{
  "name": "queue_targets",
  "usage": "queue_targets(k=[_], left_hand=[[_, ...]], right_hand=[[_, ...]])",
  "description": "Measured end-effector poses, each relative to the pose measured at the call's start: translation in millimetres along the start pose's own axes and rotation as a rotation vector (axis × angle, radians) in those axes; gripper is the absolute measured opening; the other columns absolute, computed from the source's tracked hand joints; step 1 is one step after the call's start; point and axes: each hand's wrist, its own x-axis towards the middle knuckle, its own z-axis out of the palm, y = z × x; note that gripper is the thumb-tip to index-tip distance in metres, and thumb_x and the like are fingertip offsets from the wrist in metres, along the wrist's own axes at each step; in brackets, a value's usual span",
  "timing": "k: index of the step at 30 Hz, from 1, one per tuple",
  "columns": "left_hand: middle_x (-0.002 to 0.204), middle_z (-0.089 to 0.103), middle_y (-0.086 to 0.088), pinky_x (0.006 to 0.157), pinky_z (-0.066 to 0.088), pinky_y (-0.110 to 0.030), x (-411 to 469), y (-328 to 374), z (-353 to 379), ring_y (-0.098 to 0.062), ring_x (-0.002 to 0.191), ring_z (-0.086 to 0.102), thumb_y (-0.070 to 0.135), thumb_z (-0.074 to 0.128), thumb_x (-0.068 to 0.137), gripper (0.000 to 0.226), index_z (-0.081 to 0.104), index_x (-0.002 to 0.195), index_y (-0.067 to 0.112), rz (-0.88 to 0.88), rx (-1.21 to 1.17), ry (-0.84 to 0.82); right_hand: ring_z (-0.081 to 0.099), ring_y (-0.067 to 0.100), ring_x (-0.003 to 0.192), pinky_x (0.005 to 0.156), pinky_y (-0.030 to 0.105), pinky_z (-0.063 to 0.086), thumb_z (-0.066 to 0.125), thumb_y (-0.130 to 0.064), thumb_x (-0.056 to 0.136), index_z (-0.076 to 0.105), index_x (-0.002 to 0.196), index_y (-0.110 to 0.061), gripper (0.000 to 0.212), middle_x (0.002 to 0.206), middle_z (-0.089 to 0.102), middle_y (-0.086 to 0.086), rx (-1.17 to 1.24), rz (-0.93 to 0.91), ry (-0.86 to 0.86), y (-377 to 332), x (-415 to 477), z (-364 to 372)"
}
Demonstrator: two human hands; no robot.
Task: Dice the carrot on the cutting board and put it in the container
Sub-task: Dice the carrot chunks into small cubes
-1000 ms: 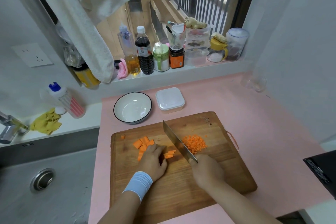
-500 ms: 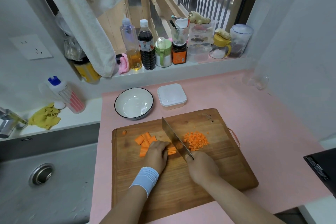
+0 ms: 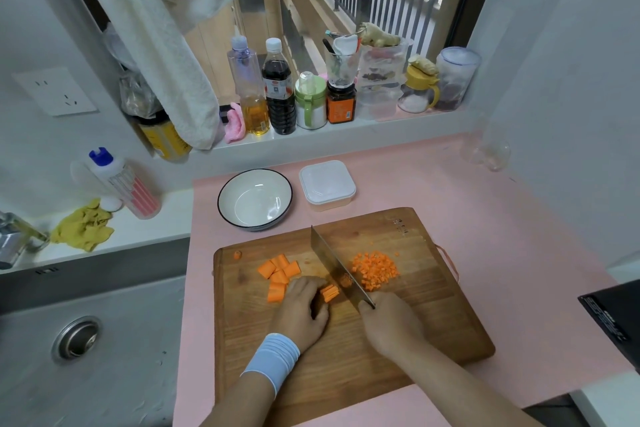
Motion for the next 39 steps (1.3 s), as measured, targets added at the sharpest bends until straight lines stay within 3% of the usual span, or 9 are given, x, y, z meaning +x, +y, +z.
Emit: queue_targets(k=[6,11,14,17,19,24,39], left_hand=[[0.105,0.063,0.004,0.090,0.048,-0.029,0,-5,8,-0.012,0.103,0.053,0.016,0.070,0.082,0.022,0.067,0.104,0.017,0.088,0.027,0.034],[0.111,0.061,0.000,0.094,0.042,-0.021,-2,-9,8,-0.012,0.106,0.051,0.016,0.075,0.081,0.023,0.069,0.103,0.014,0.161,0.029,0.078],[0.098,0.061,-0.001,0.087,0.047,-0.024,1,-12,9,-0.015,0.098,0.054,0.015,0.068,0.086,0.009,0.071,0.093,0.010,0.238,0.061,0.069],[0.091,0.061,-0.001,0.082,0.048,-0.023,3,-13,10,-0.014,0.093,0.055,0.017,0.060,0.091,0.014,0.071,0.088,0.009,0.271,0.063,0.087],[0.091,0.063,-0.002,0.083,0.047,-0.020,2,-13,11,-0.014,0.092,0.056,0.010,0.068,0.087,0.004,0.072,0.087,0.008,0.274,0.044,0.095],[0.089,0.064,-0.001,0.085,0.043,-0.014,2,-14,11,-0.012,0.091,0.056,0.005,0.074,0.082,0.006,0.073,0.087,0.008,0.266,0.014,0.093],[0.087,0.063,0.001,0.083,0.046,-0.015,2,-13,11,-0.011,0.089,0.057,0.007,0.072,0.084,0.005,0.073,0.087,0.010,0.254,-0.006,0.078]], right_hand=[[0.063,0.013,0.079,0.061,0.028,0.044,0.041,-0.037,0.103,0.068,0.094,-0.029,0.029,0.082,0.066,-0.009,-0.045,0.001,0.009,-4,-5,6],[0.061,0.011,0.078,0.061,0.029,0.043,0.042,-0.038,0.104,0.065,0.091,-0.027,0.028,0.082,0.065,-0.008,-0.031,0.009,0.001,-3,-7,7],[0.062,0.013,0.080,0.065,0.031,0.047,0.041,-0.037,0.103,0.064,0.088,-0.027,0.029,0.082,0.065,-0.008,-0.042,0.006,0.011,-4,-8,8],[0.064,0.016,0.081,0.071,0.034,0.053,0.041,-0.037,0.103,0.065,0.088,-0.027,0.029,0.083,0.066,-0.007,-0.041,0.004,0.014,-7,-10,8],[0.065,0.017,0.082,0.075,0.038,0.055,0.041,-0.037,0.103,0.065,0.090,-0.028,0.029,0.084,0.067,-0.006,-0.043,-0.005,0.028,-8,-12,9],[0.063,0.013,0.079,0.064,0.031,0.049,0.039,-0.036,0.105,0.063,0.094,-0.032,0.026,0.082,0.065,-0.009,-0.061,-0.030,0.085,-13,-21,12],[0.065,0.019,0.087,0.078,0.037,0.054,0.040,-0.034,0.105,0.066,0.097,-0.024,0.028,0.089,0.068,-0.004,-0.071,0.000,0.038,-10,-24,20]])
